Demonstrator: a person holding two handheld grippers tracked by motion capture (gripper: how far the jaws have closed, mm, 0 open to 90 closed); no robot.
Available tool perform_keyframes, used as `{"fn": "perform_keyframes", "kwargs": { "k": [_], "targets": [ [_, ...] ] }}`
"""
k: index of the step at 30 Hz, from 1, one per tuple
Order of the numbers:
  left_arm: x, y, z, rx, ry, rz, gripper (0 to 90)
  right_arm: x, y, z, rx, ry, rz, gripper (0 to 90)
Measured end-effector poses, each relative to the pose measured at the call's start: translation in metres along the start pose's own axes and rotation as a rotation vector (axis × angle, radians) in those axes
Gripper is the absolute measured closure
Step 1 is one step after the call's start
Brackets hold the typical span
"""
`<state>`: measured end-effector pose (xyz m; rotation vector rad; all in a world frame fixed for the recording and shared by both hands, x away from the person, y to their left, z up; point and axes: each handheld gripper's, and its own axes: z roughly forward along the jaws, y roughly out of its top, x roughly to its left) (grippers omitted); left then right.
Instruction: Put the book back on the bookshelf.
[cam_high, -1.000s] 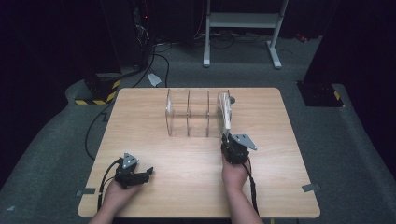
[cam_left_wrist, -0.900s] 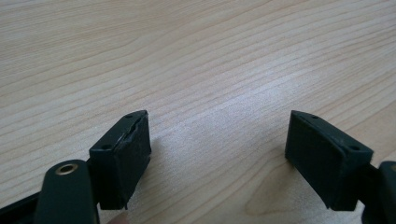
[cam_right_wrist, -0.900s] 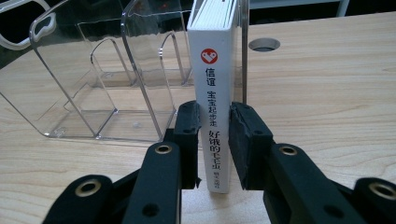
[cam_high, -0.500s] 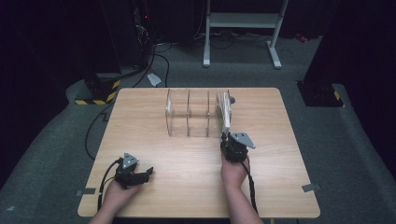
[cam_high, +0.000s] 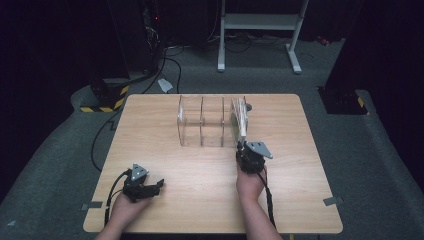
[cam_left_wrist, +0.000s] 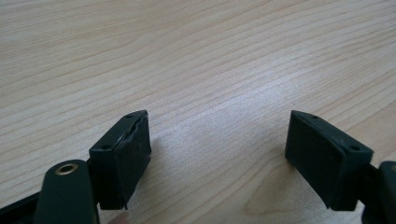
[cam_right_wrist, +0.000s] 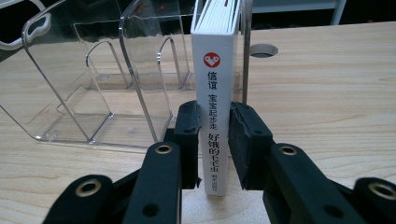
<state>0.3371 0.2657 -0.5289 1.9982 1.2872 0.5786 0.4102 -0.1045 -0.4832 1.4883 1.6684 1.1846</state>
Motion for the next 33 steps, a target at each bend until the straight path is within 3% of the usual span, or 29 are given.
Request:
{"fn": "perform_keyframes", "kwargs": {
  "k": [4, 9, 14, 19, 22, 25, 33],
  "targets": [
    [0.000, 0.000, 0.000, 0.000, 0.000, 0.000, 22.3, 0.000, 0.000, 0.000, 0.001, 0.001, -0.001, 71.9],
    [0.000, 0.000, 0.000, 0.000, 0.000, 0.000, 22.2, -0.001, 0.002, -0.008, -0.021, 0.032, -0.020, 45.2],
    [0.000, 0.000, 0.000, 0.000, 0.000, 0.000, 22.3, -0.008, 0.000, -0.019, 0.015, 0.091, -0.073, 33.5],
    [0.000, 0.000, 0.000, 0.000, 0.000, 0.000, 22.3, -0.032, -0.010, -0.032, 0.066, 0.122, -0.100, 31.0],
    [0.000, 0.000, 0.000, 0.000, 0.000, 0.000, 22.3, -0.050, -0.018, -0.037, 0.114, 0.116, -0.115, 27.0],
    [0.000, 0.000, 0.000, 0.000, 0.000, 0.000, 22.3, -0.073, -0.028, -0.044, 0.136, 0.072, -0.144, 25.7],
    [0.000, 0.000, 0.000, 0.000, 0.001, 0.002, 22.3, -0.122, -0.045, -0.056, 0.268, -0.022, -0.136, 20.9]
  ]
}}
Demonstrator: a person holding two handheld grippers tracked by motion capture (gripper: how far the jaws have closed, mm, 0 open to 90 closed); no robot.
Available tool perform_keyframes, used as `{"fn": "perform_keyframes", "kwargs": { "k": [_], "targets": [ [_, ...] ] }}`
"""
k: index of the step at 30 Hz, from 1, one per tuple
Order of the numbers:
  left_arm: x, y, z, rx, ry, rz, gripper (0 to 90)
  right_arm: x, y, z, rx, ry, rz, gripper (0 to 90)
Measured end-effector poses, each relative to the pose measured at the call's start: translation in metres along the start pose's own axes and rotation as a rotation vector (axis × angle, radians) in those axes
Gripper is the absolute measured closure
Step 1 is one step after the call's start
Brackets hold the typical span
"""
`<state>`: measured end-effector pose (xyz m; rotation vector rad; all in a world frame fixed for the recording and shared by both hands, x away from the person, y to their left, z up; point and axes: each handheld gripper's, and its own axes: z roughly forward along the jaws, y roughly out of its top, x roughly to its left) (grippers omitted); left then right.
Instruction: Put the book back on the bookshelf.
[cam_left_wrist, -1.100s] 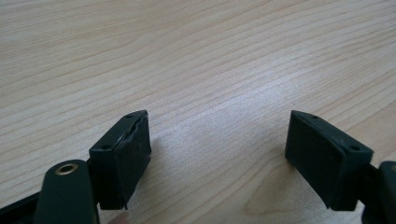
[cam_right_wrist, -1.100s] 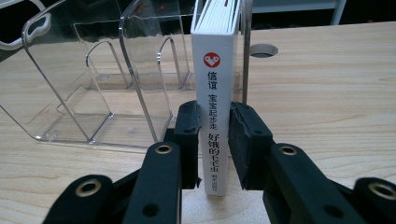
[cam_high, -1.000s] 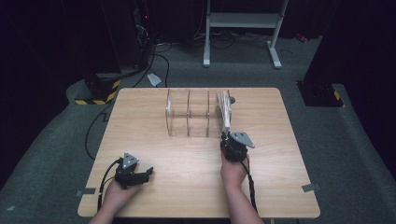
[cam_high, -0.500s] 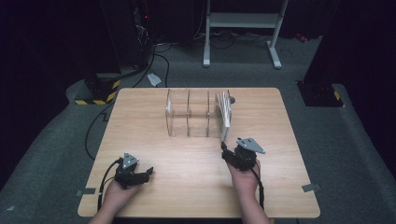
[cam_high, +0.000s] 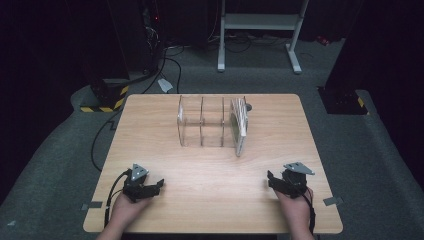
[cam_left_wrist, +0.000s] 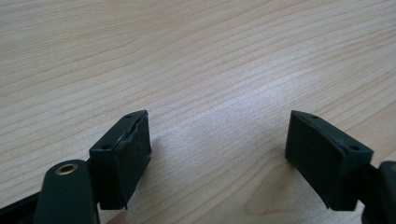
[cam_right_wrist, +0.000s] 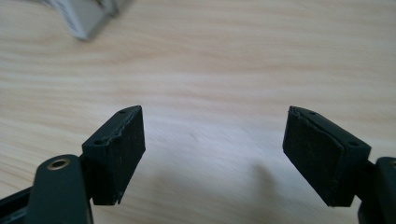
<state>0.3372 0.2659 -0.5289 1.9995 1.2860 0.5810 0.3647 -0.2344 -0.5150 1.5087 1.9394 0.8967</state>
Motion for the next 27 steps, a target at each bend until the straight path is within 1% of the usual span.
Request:
{"fn": "perform_keyframes", "kwargs": {
  "k": [1, 3, 4, 5, 8, 9, 10, 17, 27],
  "targets": [
    [0.000, 0.000, 0.000, 0.000, 0.000, -0.001, 22.3, -0.003, -0.002, 0.000, 0.011, -0.009, -0.002, 21.4],
    [0.000, 0.000, 0.000, 0.000, 0.002, -0.003, 22.5, -0.010, -0.008, 0.001, 0.047, -0.017, -0.020, 21.9],
    [0.000, 0.000, 0.000, -0.001, 0.003, -0.007, 22.6, -0.014, -0.010, 0.001, 0.064, -0.009, -0.015, 21.6],
    [-0.001, 0.000, 0.000, -0.002, 0.004, -0.008, 22.7, -0.016, -0.011, 0.000, 0.065, -0.003, -0.012, 21.7],
    [-0.001, 0.000, 0.000, -0.003, 0.005, -0.008, 22.7, -0.017, -0.012, 0.000, 0.067, -0.001, -0.015, 21.2],
    [-0.001, 0.000, 0.000, -0.003, 0.005, -0.008, 22.7, -0.018, -0.012, 0.000, 0.070, 0.017, -0.022, 18.9],
    [-0.001, 0.000, 0.000, -0.002, 0.005, -0.008, 22.7, -0.018, -0.012, 0.000, 0.071, 0.018, -0.022, 18.5],
    [-0.001, 0.000, 0.000, -0.002, 0.005, -0.008, 22.7, -0.016, -0.011, 0.001, 0.075, -0.002, -0.011, 16.6],
    [0.000, 0.000, 0.000, -0.004, 0.002, -0.006, 22.8, -0.016, -0.011, 0.001, 0.075, -0.005, -0.009, 16.3]
  ]
}}
